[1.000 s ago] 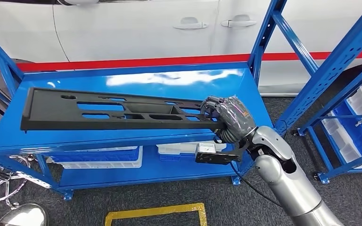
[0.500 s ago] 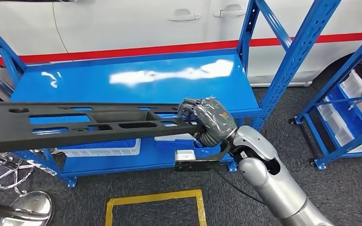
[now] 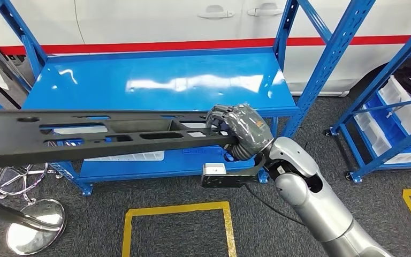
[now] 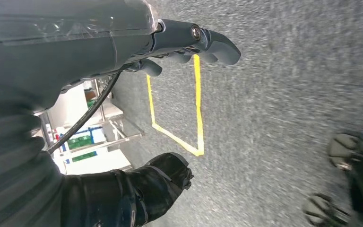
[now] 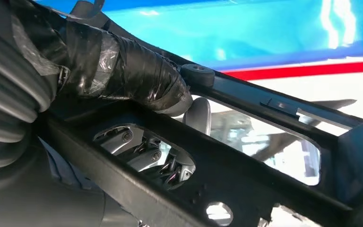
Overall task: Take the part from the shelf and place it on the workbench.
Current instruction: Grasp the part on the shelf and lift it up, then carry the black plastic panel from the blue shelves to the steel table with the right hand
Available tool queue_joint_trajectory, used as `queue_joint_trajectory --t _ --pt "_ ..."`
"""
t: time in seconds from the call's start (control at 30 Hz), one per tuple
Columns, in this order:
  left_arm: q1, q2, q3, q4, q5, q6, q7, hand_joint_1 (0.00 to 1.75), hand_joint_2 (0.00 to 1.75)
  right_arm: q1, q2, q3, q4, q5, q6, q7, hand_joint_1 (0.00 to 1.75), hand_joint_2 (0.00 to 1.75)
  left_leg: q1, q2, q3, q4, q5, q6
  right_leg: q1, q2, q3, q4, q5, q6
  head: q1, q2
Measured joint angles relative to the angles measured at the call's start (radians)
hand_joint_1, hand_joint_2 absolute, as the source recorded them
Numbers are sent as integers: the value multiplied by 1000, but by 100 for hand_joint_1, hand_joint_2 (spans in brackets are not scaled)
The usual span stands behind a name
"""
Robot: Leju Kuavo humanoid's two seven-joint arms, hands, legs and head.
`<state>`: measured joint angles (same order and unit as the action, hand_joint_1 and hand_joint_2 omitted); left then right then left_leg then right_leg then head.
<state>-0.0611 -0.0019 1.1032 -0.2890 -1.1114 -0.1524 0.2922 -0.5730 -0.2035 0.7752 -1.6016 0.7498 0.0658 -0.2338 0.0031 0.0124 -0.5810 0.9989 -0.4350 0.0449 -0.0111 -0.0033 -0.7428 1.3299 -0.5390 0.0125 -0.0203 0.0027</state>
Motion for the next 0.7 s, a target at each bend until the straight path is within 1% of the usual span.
queue_joint_trajectory --t 0.03,0.07,0.1,0.13,0.17,0.2,0.23,0.27,0.3,0.33,0.37,0.4,0.43,0.47,0.5,0.53,0.57,0.6,0.63,0.67,0.7 --pt "0 -3 0 0 -1 1 -2 0 175 1 -9 -6 0 0 -1 0 175 175 0 0 -22 7 10 -2 -1 0 28 -13 29 0 0 0" --pt "1 -5 0 0 -2 1 -3 0 175 2 -15 -11 -1 -1 -2 0 175 175 0 0 -41 15 19 -4 -2 0 67 -48 54 -1 0 0" --pt "1 -8 0 0 -3 1 -4 0 175 3 -19 -16 -2 -1 -2 0 175 175 -1 0 -57 23 27 -8 -1 0 121 -113 55 -5 0 0" --pt "1 -10 0 -1 -4 1 -6 0 175 3 -22 -20 -5 -1 -2 0 175 175 -2 -1 -68 30 33 -12 1 1 175 -185 39 -9 0 0" --pt "1 -11 0 -1 -5 1 -7 0 175 3 -25 -24 -8 -1 -3 0 175 175 -3 -1 -72 33 40 -17 4 1 213 -241 20 -14 0 0" --pt "1 -13 0 -2 -6 1 -8 0 175 3 -28 -28 -11 -1 -4 -1 175 175 -2 -1 -75 34 49 -23 7 1 238 -282 1 -21 0 0" --pt "2 -14 0 -2 -8 0 -9 0 175 4 -31 -31 -12 -1 -5 -1 175 175 -2 -1 -75 31 58 -30 10 1 241 -297 2 -27 0 0" --pt "3 -15 0 -3 -9 -1 -9 0 175 4 -34 -35 -13 -1 -5 -1 175 175 0 -2 -77 29 63 -37 9 -1 233 -300 14 -35 1 0" --pt "4 -16 0 -3 -10 -3 -9 0 175 5 -35 -37 -13 0 -5 0 175 175 2 -3 -83 35 51 -43 8 -3 224 -303 27 -44 1 0" --pt "5 -18 0 -3 -12 -5 -9 0 175 6 -35 -39 -13 0 -5 1 175 175 3 -5 -94 56 19 -49 6 -5 212 -306 41 -52 1 0" --pt "6 -19 0 -4 -13 -7 -8 0 175 8 -36 -41 -13 1 -5 2 175 175 6 -6 -107 96 -31 -53 5 -6 197 -309 55 -58 0 0" --pt "7 -20 1 -5 -15 -8 -7 0 175 9 -36 -43 -13 2 -4 2 175 175 6 -6 -123 153 -88 -58 6 -6 182 -308 68 -62 0 0" --pt "7 -20 1 -5 -17 -9 -5 0 175 12 -36 -45 -13 3 -4 3 175 175 7 -6 -136 220 -131 -62 6 -5 165 -307 81 -63 -1 0" --pt "7 -20 2 -6 -19 -9 -4 0 175 15 -36 -46 -13 3 -4 3 175 175 8 -6 -142 278 -150 -64 7 -5 148 -305 95 -63 -1 0" --pt "7 -20 2 -7 -19 -10 -4 0 175 18 -36 -47 -13 3 -4 3 175 175 8 -6 -137 313 -143 -65 8 -5 130 -302 107 -62 -1 0" --pt "7 -21 2 -8 -19 -10 -3 0 175 20 -36 -47 -13 3 -3 3 175 175 8 -6 -115 315 -117 -65 8 -6 112 -299 119 -60 -1 0" --pt "7 -21 2 -8 -19 -10 -3 0 175 22 -37 -48 -13 3 -3 3 175 175 7 -7 -76 279 -86 -62 8 -6 97 -297 129 -58 -1 0" --pt "7 -21 2 -10 -20 -10 -3 0 175 23 -37 -49 -14 4 -3 3 175 175 7 -8 -21 213 -71 -57 9 -6 84 -293 138 -55 -1 0" --pt "6 -21 2 -12 -21 -11 -2 0 175 24 -37 -51 -16 4 -3 4 175 175 5 -9 39 131 -72 -52 9 -6 75 -290 146 -52 -1 0" --pt "6 -21 2 -14 -23 -12 -2 0 175 25 -37 -55 -18 5 -2 4 175 175 2 -10 85 63 -84 -47 10 -7 69 -289 155 -47 -1 0" --pt "6 -21 2 -16 -26 -12 -1 0 175 27 -38 -58 -21 7 -1 5 175 175 -1 -11 112 16 -98 -42 9 -8 66 -289 165 -41 -1 0"
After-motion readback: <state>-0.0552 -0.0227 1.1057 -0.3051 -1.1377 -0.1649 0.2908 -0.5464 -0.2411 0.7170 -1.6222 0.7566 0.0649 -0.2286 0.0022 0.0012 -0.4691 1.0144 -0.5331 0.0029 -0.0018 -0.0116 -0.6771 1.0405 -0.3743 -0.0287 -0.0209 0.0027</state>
